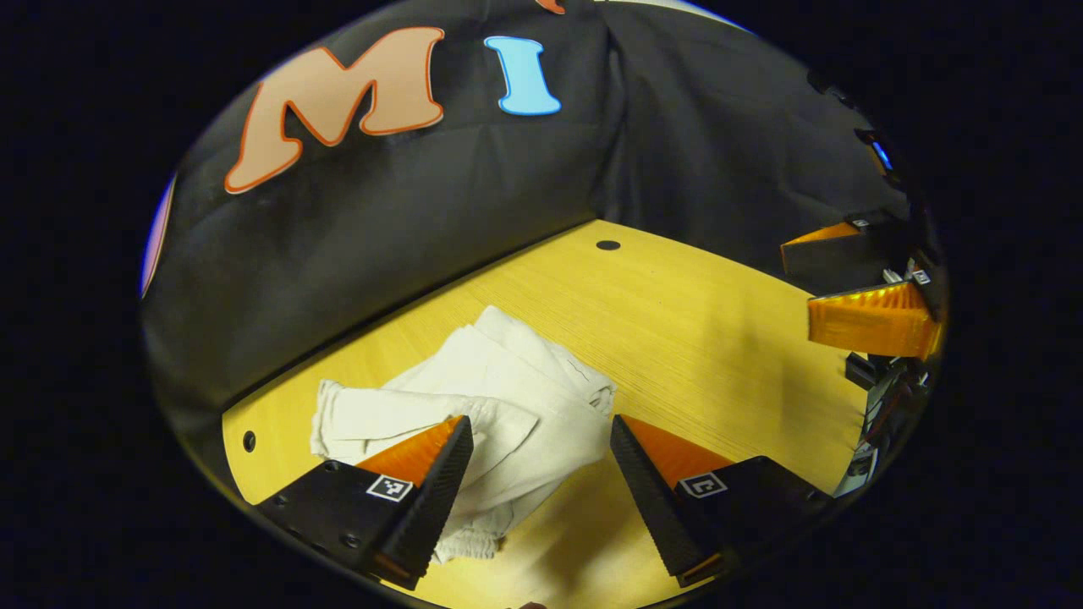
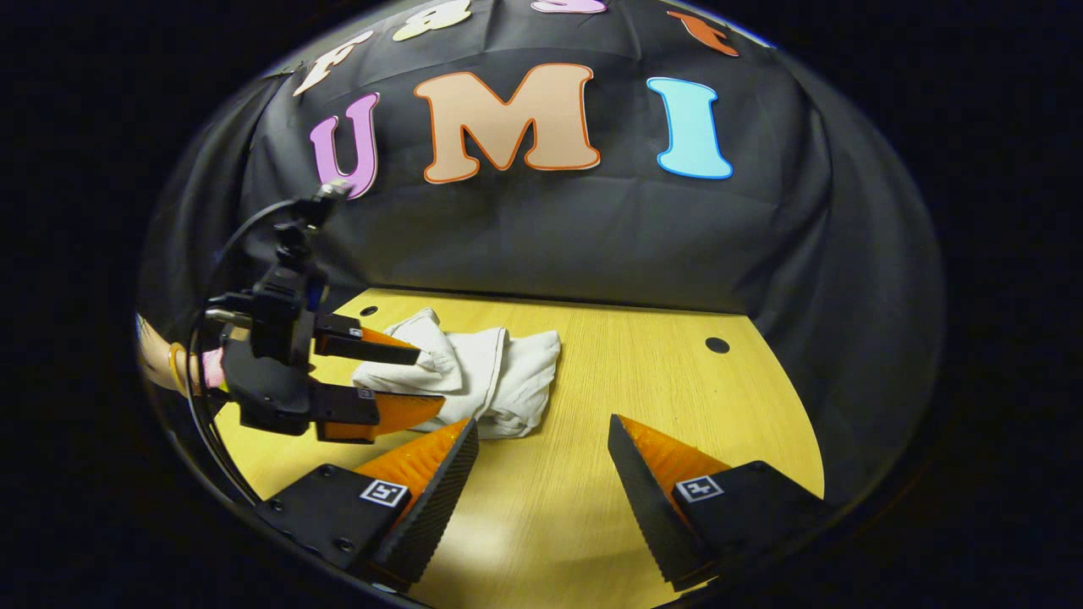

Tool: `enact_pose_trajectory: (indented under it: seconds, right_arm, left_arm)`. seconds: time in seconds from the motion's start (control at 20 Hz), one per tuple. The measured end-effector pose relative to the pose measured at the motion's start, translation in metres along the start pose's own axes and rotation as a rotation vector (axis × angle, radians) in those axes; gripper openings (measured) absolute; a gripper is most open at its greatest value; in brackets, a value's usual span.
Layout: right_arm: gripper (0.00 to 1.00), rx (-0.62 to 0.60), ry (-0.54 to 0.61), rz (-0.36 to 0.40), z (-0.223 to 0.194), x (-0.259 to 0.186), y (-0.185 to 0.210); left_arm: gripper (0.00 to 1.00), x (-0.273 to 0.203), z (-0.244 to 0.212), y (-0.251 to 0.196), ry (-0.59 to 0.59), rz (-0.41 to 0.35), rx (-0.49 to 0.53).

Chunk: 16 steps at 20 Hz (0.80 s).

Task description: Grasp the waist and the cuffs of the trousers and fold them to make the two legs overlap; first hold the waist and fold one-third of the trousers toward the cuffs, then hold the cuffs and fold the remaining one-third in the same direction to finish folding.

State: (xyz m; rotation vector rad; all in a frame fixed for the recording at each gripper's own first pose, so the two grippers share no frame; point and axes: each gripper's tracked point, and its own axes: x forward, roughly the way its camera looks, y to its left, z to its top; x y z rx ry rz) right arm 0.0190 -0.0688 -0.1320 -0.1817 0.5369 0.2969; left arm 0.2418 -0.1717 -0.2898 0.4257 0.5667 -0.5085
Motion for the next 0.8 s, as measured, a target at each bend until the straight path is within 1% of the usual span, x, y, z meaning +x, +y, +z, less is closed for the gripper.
enact_pose_trajectory:
  seconds: [0.1,0.25,0.35,0.5,0.6,0.8]
  right_arm:
    - [0.99,0.005,-0.022,-0.004,0.007,-0.005,0.009]
    - [0.99,0.019,-0.067,-0.004,0.023,-0.015,0.025]
    - [0.99,0.021,-0.093,-0.007,0.03,-0.024,0.034]
    - [0.99,0.052,-0.116,-0.002,0.035,-0.038,0.047]
    - [0.98,0.078,-0.123,-0.012,0.033,-0.048,0.054]
    - [0.98,0.124,-0.124,-0.031,0.028,-0.06,0.06]
  left_arm:
    - [0.97,-0.027,0.004,0.007,-0.027,0.022,-0.013]
    - [0.97,-0.074,0.005,0.017,-0.07,0.05,-0.091]
    - [0.97,-0.108,0.003,0.031,-0.098,0.095,-0.138]
    - [0.97,-0.145,-0.008,0.06,-0.124,0.188,-0.148]
    - [0.96,-0.161,-0.014,0.067,-0.128,0.229,-0.168]
    - [0.95,-0.176,-0.027,0.054,-0.13,0.235,-0.259]
